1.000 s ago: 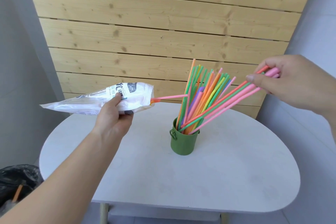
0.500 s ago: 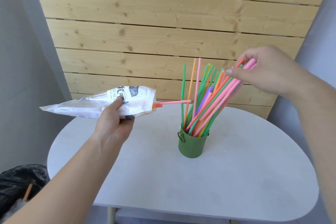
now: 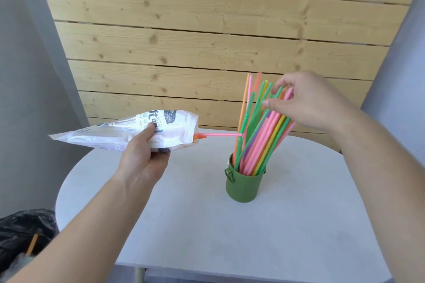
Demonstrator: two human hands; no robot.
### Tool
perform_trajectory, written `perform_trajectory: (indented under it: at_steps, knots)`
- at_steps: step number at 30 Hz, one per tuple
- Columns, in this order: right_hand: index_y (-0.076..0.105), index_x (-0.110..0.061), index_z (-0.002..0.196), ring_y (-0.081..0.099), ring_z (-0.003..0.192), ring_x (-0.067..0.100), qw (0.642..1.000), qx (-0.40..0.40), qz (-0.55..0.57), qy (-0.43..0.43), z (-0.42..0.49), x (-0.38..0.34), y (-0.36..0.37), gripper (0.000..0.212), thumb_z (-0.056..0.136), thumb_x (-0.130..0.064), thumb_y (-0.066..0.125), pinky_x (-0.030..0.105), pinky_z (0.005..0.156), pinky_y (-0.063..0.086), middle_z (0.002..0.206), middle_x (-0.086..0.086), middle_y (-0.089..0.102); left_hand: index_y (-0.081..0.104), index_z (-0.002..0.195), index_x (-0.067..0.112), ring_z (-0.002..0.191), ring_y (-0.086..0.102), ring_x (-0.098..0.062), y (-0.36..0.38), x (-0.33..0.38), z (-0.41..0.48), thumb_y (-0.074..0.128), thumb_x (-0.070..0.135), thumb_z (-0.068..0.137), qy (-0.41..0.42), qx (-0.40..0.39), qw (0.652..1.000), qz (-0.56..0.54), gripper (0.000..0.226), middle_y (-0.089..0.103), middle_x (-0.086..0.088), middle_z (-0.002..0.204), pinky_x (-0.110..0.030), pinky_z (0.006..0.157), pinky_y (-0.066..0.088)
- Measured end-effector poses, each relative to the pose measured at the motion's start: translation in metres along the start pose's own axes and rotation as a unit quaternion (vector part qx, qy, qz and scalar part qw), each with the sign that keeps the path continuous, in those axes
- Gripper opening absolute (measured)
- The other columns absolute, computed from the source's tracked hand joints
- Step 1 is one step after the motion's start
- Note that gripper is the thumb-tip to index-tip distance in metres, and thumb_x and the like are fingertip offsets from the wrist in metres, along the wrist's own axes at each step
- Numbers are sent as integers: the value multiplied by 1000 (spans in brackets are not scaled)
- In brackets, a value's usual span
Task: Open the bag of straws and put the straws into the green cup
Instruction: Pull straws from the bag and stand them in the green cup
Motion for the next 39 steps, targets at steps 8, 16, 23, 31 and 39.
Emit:
perform_trajectory:
  at_steps: [8,16,23,31,39]
  knots:
    - [50,-24,143,61,114,26,1000,11,-2,-27,-7,-8,5,68,84,-51,69,35,86,50,129,6,64,67,108,10,84,76,-11,1,-1,2,63,6,100,2,-5,1000,-2,9,78,3,78,-35,105,54]
    - [57,-31,130,71,64,20,988,99,123,1,-8,-2,-11,53,81,-30,80,40,52,60,102,-4,67,69,109,11,92,76,-13,0,3,7,64,7,100,2,-4,1000,-11,10,79,2,90,-36,106,54]
    - [64,-29,119,71,70,7,984,97,148,-3,-14,-5,-7,25,95,-27,64,30,51,55,106,-9,69,69,108,11,80,78,-11,1,4,4,64,7,100,5,-4,1000,-8,10,80,2,82,-37,102,56]
    - [66,-29,124,63,71,14,984,124,128,-12,-19,-10,-17,30,102,-32,45,8,46,38,80,-4,66,69,111,10,79,78,-11,1,8,1,64,6,100,5,-2,1000,-18,13,80,2,80,-36,101,57]
    - [69,-22,102,59,89,14,971,203,126,-31,-28,-14,-33,25,99,-33,47,28,73,41,94,-3,66,68,102,10,76,78,-11,2,13,-1,64,6,100,5,-9,1000,-28,7,80,1,78,-38,103,56]
Point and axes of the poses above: each hand's wrist, its own z-axis towards the middle knuckle, its own y-axis out of the palm, x = y × z, the point moved 9 cm from there along z, towards the middle knuckle
